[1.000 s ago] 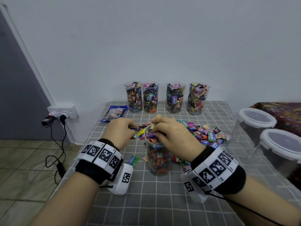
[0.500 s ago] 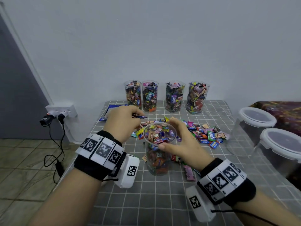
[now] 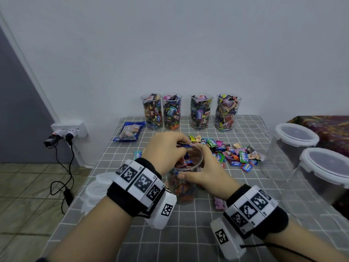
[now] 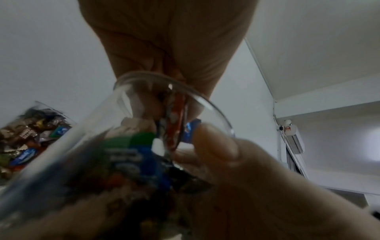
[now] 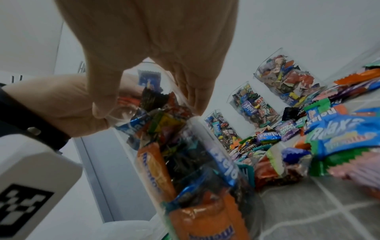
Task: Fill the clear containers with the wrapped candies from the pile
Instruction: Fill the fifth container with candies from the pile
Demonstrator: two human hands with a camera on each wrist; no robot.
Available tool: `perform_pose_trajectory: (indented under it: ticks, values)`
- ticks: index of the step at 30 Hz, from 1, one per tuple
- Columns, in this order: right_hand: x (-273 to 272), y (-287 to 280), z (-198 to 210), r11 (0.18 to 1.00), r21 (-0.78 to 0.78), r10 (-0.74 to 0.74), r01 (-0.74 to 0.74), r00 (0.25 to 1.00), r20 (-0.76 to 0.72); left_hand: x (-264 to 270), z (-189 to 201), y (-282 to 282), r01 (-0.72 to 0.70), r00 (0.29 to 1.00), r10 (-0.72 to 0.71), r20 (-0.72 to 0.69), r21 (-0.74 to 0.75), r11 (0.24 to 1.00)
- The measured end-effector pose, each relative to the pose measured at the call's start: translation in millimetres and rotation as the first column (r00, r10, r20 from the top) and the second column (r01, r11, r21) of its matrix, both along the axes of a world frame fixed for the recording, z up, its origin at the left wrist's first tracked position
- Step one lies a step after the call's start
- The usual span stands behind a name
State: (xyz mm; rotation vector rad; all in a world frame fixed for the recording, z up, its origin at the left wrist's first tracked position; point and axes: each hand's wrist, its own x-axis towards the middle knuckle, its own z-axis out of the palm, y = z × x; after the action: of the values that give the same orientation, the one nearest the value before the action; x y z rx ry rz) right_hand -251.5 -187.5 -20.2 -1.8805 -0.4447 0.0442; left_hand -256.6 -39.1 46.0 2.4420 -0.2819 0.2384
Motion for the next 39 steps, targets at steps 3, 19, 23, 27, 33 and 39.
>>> perform_pose_trajectory:
  ticks: [3, 19, 23, 27, 33, 39]
  values:
    - [1, -1, 1, 1.000, -0.009, 0.009, -0.009, 1.000, 0.014, -1, 0, -2, 0.034, 0.999, -0.033, -0.015, 0.033, 0.999]
    - [16, -22, 4, 0.928, -0.333, 0.175, -0.168, 0.985, -0.008, 40, -24, 46, -0.251, 0.959, 0.271, 0.077, -0.203, 0.946]
    - [43, -41, -7, 0.788, -0.613, 0.012, -0.064, 0.996, -0.089, 65, -42, 66, -0.340, 0.941, 0.339, -0.023, -0.068, 0.938]
    - [77, -65, -10, 0.707, -0.658, -0.344, 0.260, 0.939, 0.001, 93, -60, 80, -0.376, 0.896, 0.380, -0.231, 0.061, 0.925]
    - [125, -97, -21, 0.659, -0.562, -0.688, 0.500, 0.702, -0.183, 120, -82, 87, -0.376, 0.777, 0.458, -0.432, 0.266, 0.888]
    - [134, -97, -17, 0.629, -0.712, -0.630, 0.313, 0.742, -0.230, 131, -91, 78, -0.308, 0.736, 0.482, -0.476, 0.399, 0.864]
